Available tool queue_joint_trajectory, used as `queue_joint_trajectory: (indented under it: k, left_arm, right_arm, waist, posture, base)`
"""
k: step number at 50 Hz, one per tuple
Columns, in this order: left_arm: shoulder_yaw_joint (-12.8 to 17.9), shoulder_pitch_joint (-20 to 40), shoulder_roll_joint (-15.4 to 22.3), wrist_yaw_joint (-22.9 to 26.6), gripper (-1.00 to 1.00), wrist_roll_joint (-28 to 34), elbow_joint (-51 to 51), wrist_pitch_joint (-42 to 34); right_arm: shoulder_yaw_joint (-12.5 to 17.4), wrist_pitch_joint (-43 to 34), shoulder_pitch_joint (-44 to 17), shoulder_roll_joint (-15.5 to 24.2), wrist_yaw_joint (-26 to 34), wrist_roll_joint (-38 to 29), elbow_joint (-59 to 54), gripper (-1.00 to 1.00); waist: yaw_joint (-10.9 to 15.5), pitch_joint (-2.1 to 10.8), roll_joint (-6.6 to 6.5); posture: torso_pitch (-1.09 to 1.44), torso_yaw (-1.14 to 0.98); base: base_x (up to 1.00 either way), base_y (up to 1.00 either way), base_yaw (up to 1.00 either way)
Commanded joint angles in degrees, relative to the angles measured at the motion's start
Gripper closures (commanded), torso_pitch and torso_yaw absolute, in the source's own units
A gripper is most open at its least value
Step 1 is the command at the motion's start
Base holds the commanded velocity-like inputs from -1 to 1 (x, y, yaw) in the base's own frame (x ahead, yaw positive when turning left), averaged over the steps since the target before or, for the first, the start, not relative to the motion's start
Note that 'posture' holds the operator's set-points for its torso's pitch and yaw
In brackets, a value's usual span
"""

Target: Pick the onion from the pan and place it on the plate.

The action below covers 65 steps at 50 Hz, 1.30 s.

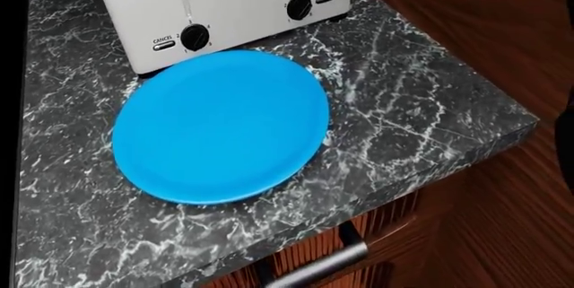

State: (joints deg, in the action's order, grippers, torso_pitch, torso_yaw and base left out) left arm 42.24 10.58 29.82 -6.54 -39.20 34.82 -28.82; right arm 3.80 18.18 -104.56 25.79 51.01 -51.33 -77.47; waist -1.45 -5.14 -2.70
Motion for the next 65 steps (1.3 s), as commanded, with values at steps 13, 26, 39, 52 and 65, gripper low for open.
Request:
queue_joint_trajectory:
  k: [13,26,39,52,65]
  left_arm:
    - [0.78,0.91,1.04,0.04,-1.00,0.21,1.37,1.44]
    - [1.05,1.31,1.56,-0.35,-1.00,-0.41,1.39,1.05]
    - [1.09,1.23,1.70,-0.50,-1.00,-0.61,1.36,0.99]
    - [1.28,1.21,1.92,-0.68,-1.00,-0.97,1.48,0.79]
    - [1.01,1.05,1.49,-0.56,-1.00,-0.62,1.61,1.06]
  right_arm:
    - [-0.29,-0.19,-2.48,0.53,-0.37,2.36,2.40,1.00]
    - [-1.79,-0.09,-2.87,1.44,-2.37,0.64,2.14,1.00]
    - [-1.17,0.94,-3.03,1.10,-7.03,-2.09,1.70,1.00]
    - [-1.40,3.74,-1.57,-0.51,-9.78,-3.70,1.57,1.00]
    - [-2.29,6.95,1.20,-1.47,-8.94,-4.78,1.93,1.00]
  waist:
    - [2.56,3.22,-4.16]
    - [-0.48,-1.47,2.80]
    - [0.62,1.67,1.63]
    - [-0.64,2.16,-0.95]
    - [-0.08,2.63,-0.69]
  posture:
    - [0.00,0.00]
    - [0.00,0.00]
    - [0.00,0.00]
    - [0.00,0.00]
    - [0.00,0.00]
  base:
    - [0.00,0.00,0.83]
    - [0.00,0.00,0.38]
    - [0.00,0.00,0.00]
    - [0.00,0.00,0.00]
    - [0.00,0.00,0.00]
